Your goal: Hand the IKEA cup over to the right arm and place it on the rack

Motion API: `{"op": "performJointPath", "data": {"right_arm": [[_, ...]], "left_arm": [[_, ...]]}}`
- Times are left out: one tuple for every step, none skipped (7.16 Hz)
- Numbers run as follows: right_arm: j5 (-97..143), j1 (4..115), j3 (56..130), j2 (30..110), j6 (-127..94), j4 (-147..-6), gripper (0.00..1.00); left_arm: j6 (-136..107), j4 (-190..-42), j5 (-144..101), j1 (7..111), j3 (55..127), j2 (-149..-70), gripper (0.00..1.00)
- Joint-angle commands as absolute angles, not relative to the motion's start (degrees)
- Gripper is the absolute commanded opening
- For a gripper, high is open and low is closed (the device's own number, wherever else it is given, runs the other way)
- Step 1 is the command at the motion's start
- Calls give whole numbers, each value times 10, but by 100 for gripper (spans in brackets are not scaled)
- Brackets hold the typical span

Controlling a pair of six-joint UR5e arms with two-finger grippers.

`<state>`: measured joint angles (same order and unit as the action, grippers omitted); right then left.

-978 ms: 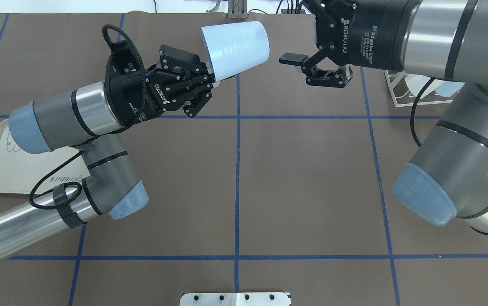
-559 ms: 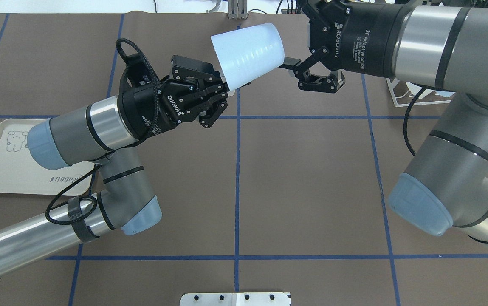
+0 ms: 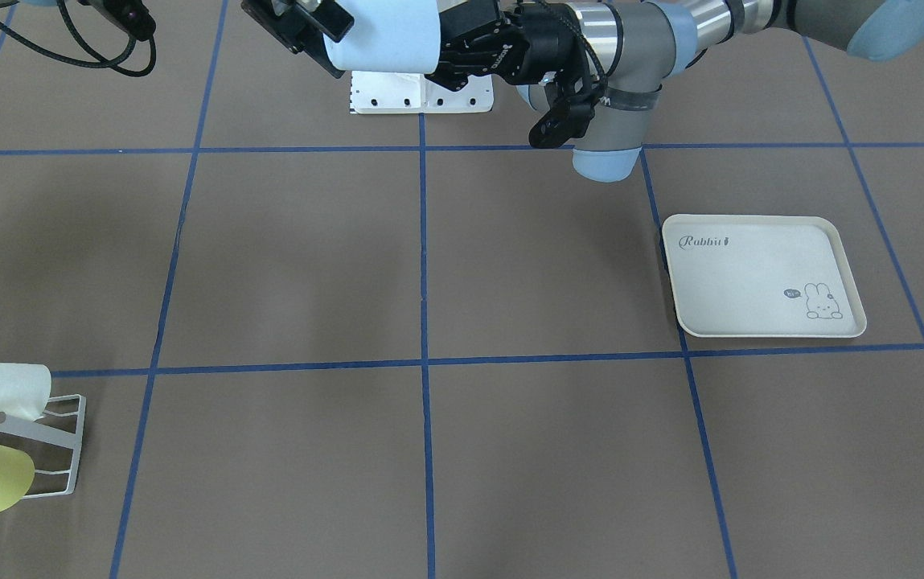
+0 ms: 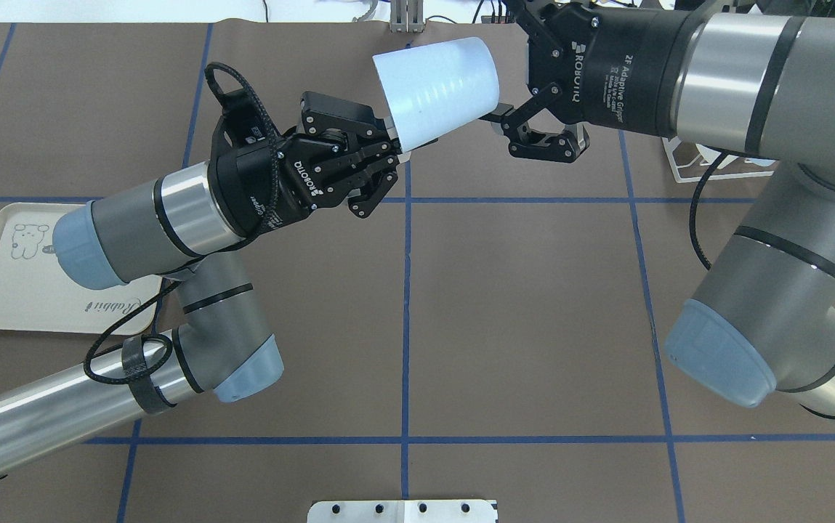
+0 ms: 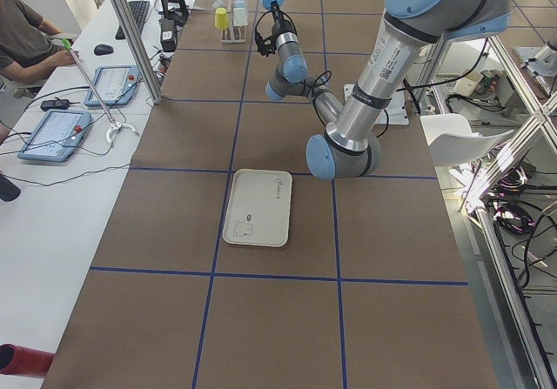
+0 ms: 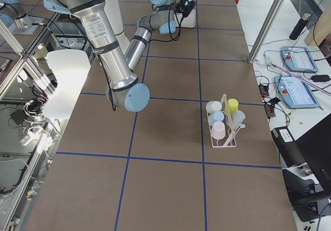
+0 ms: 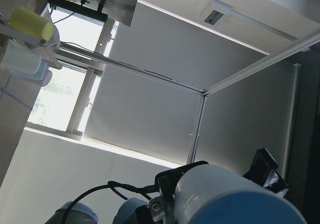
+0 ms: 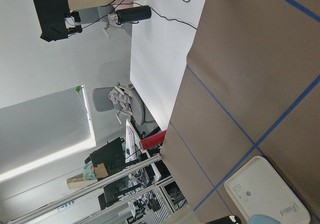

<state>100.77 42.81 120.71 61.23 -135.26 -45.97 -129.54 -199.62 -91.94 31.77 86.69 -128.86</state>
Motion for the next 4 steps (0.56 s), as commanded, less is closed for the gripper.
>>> {"op": "performJointPath", "data": {"right_arm": [[1009, 428, 1209, 616, -1353, -460, 98], [1008, 428, 1210, 617, -1353, -460, 93], [1008, 428, 1210, 617, -1353, -460, 88], [1008, 428, 1211, 617, -1353, -460, 88]], "left_arm": [[-1293, -1993, -919, 318, 862, -1295, 0], [-1292, -1993, -919, 319, 861, -1296, 0], [-1291, -1992, -919, 319, 861, -1296, 0], [-1289, -1980, -919, 321, 861, -1296, 0]]}}
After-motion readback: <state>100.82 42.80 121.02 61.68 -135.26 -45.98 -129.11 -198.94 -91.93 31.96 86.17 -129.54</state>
